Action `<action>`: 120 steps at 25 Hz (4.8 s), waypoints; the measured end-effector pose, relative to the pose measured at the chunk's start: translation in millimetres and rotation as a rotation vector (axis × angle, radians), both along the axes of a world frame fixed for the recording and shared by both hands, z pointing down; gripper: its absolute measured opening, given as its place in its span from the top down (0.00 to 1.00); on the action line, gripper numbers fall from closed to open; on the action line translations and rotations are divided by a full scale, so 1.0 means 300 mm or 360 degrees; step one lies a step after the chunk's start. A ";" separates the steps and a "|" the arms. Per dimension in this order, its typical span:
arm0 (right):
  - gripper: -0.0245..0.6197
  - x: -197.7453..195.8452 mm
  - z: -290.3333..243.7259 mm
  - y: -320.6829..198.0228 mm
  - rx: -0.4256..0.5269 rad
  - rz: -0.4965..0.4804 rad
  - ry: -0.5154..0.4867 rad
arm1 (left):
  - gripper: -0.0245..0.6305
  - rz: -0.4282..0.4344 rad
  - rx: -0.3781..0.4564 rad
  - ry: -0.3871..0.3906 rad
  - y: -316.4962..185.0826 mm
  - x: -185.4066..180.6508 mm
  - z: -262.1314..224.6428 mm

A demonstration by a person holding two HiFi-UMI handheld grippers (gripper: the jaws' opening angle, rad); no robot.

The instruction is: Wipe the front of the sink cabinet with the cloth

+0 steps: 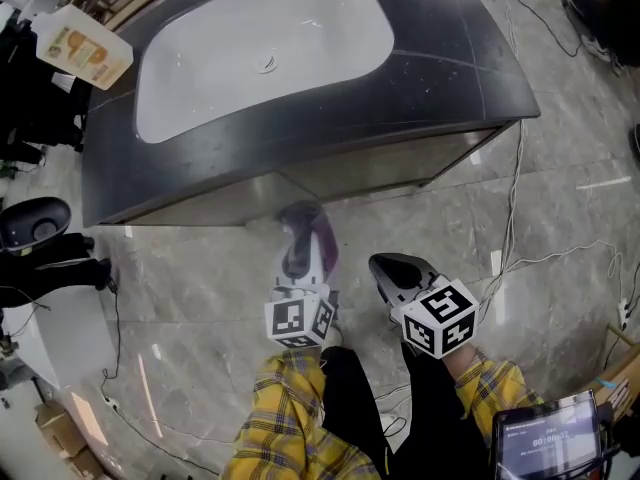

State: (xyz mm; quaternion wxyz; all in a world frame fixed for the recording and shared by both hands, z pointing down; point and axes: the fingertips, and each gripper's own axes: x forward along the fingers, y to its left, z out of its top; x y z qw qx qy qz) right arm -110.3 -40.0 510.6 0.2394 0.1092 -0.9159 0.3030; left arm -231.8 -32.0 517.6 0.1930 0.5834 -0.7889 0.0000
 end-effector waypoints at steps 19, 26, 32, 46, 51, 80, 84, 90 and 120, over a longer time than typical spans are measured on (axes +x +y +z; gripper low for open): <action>0.95 0.076 0.047 -0.230 0.0019 0.0050 0.0018 | 0.88 0.0038 -0.0041 -0.0005 -0.261 0.014 0.109; 0.95 0.160 0.057 -0.306 0.0012 0.0116 0.0012 | 0.88 0.0041 -0.0039 0.0018 -0.330 0.075 0.114; 0.95 0.263 0.070 -0.374 -0.0018 0.0207 0.0009 | 0.88 0.0138 -0.0050 0.0033 -0.425 0.200 0.122; 0.95 0.537 0.116 -0.561 -0.0061 0.0446 0.0011 | 0.88 0.0332 -0.0078 0.0045 -0.640 0.467 0.163; 0.95 0.604 0.137 -0.592 -0.0084 0.0495 0.0014 | 0.88 0.0395 -0.0082 0.0055 -0.702 0.553 0.177; 0.95 0.640 0.116 -0.563 -0.0078 0.0569 0.0018 | 0.88 0.0580 0.0027 0.0136 -0.733 0.745 0.102; 0.95 0.561 0.103 -0.475 -0.0080 0.0503 0.0011 | 0.88 0.0569 0.0046 0.0108 -0.644 0.690 0.070; 0.95 0.429 0.079 -0.343 -0.0069 0.0376 0.0000 | 0.88 0.0477 0.0037 0.0087 -0.490 0.560 0.054; 0.95 0.111 0.216 -0.032 -0.0107 0.0085 0.0071 | 0.88 0.0025 -0.0111 0.0011 -0.074 0.007 0.288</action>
